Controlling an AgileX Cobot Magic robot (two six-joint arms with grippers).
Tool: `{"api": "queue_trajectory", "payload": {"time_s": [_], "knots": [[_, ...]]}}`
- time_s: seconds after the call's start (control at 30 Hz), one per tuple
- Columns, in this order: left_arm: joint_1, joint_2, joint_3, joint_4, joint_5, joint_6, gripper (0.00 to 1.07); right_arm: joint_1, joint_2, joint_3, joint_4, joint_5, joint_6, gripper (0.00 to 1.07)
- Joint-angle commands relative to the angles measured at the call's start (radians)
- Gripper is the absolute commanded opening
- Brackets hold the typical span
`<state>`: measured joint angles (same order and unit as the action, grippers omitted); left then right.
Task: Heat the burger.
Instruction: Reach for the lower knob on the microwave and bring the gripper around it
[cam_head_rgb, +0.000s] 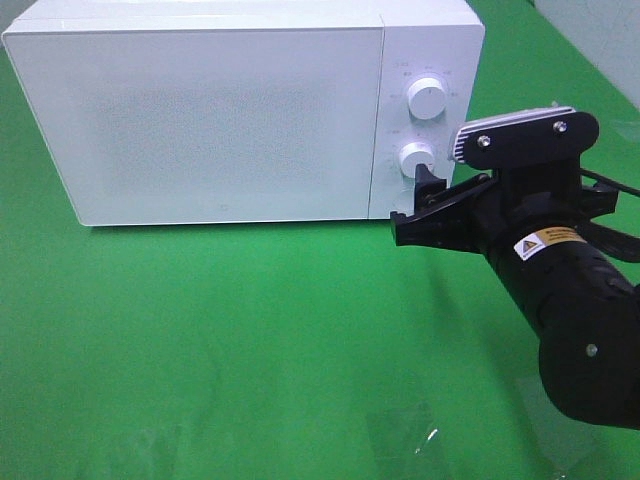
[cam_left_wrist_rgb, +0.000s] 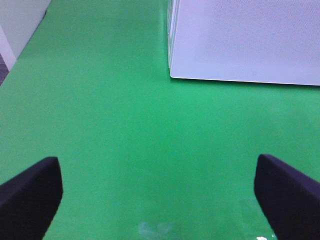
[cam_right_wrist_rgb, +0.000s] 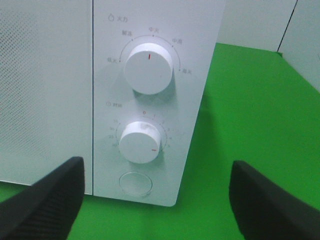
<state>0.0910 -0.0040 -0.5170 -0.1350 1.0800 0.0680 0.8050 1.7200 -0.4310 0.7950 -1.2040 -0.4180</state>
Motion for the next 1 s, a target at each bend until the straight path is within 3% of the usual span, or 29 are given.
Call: {"api": "queue_trajectory", "payload": {"time_s": [0.03, 0.7, 1.0], "knots": [[0.004, -0.023, 0.0, -0.007, -0.014, 0.0, 0.98, 0.002, 0.019, -0.012, 0.005, -0.072, 0.023, 0.76], [0.004, -0.017, 0.0, -0.007, -0.014, 0.0, 0.98, -0.003, 0.242, -0.199, 0.029, -0.223, 0.06, 0.76], [0.004, -0.017, 0.0, -0.007, -0.014, 0.0, 0.98, -0.053, 0.284, -0.248, 0.02, -0.217, 0.06, 0.76]]}}
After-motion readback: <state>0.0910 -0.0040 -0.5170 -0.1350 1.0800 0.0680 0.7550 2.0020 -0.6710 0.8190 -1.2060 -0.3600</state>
